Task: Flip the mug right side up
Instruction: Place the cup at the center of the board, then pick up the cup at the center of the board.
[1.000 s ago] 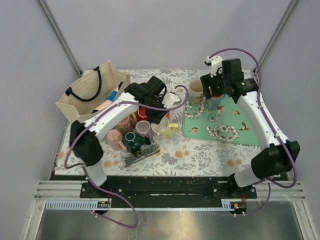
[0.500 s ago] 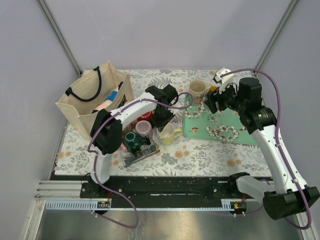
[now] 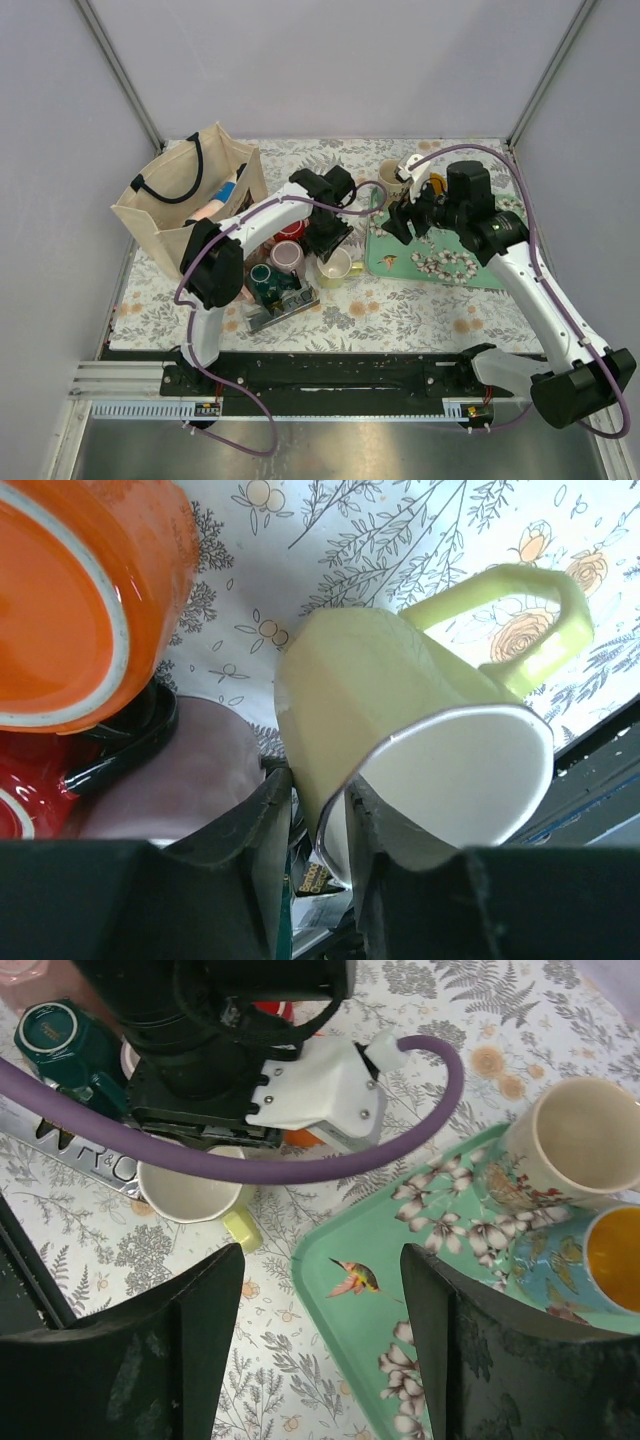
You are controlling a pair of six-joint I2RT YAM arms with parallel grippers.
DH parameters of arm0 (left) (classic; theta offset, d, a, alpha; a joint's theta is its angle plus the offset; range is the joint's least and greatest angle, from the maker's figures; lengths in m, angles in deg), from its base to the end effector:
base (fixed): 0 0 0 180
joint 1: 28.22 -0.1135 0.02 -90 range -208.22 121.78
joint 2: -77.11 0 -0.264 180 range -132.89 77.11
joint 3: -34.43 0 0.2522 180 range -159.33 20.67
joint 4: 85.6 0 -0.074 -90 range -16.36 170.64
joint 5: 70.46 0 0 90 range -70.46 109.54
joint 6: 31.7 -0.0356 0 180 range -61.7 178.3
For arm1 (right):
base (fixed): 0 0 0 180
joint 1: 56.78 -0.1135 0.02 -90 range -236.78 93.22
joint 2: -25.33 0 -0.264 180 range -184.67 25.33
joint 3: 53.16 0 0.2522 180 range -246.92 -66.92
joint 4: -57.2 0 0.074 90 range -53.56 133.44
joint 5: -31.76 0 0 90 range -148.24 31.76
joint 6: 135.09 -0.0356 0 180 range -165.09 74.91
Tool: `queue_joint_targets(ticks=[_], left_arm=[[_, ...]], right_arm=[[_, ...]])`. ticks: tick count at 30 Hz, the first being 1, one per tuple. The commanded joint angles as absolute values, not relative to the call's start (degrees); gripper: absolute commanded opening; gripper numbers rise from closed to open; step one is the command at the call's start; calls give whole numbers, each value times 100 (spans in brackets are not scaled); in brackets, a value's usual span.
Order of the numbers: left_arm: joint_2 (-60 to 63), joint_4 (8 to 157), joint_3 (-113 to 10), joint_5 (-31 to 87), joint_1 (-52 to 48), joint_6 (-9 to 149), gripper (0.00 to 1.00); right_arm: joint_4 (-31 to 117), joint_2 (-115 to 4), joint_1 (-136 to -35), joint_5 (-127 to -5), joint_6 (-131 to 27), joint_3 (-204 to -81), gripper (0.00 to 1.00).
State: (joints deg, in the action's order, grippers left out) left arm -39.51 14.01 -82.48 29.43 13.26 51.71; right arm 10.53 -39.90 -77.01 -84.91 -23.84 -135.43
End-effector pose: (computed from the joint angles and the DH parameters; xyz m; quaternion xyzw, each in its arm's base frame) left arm 0.3025 -0.2756 0.2433 0.4111 0.9035 -0.1077 0.0563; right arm 0.2220 0.0988 0.3748 -0.4063 0.7455 0.1950 0.4910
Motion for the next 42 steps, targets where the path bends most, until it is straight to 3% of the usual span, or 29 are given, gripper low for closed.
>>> queue_joint_targets(ticks=[1, 10, 16, 23, 28, 32, 42], left_arm=[[-3565, 1349, -8523, 3211, 1318, 5162, 33], [-3004, 1411, -8726, 2991, 915, 5469, 62], [-2038, 1498, -8778, 2947, -52, 5786, 73], [-974, 1586, -8753, 2281, -554, 5303, 76], [27, 2183, -7822, 1656, -554, 5258, 80], [512, 2255, -7180, 1550, -580, 5232, 80], [952, 2149, -6827, 1716, -932, 5232, 81]], right_arm=[[1005, -4129, -7946, -8566, -2259, -13793, 73], [838, -4436, -8464, -8443, -2347, -14268, 72], [802, -4779, -9236, -8058, -2426, -14347, 74], [899, -5946, -10204, -7564, -3356, -14549, 82], [671, -6799, -10687, -7609, -3841, -15084, 81], [293, -7555, -10767, -6898, -4226, -15656, 82], [204, -8339, -10917, -6246, -4729, -16070, 71]])
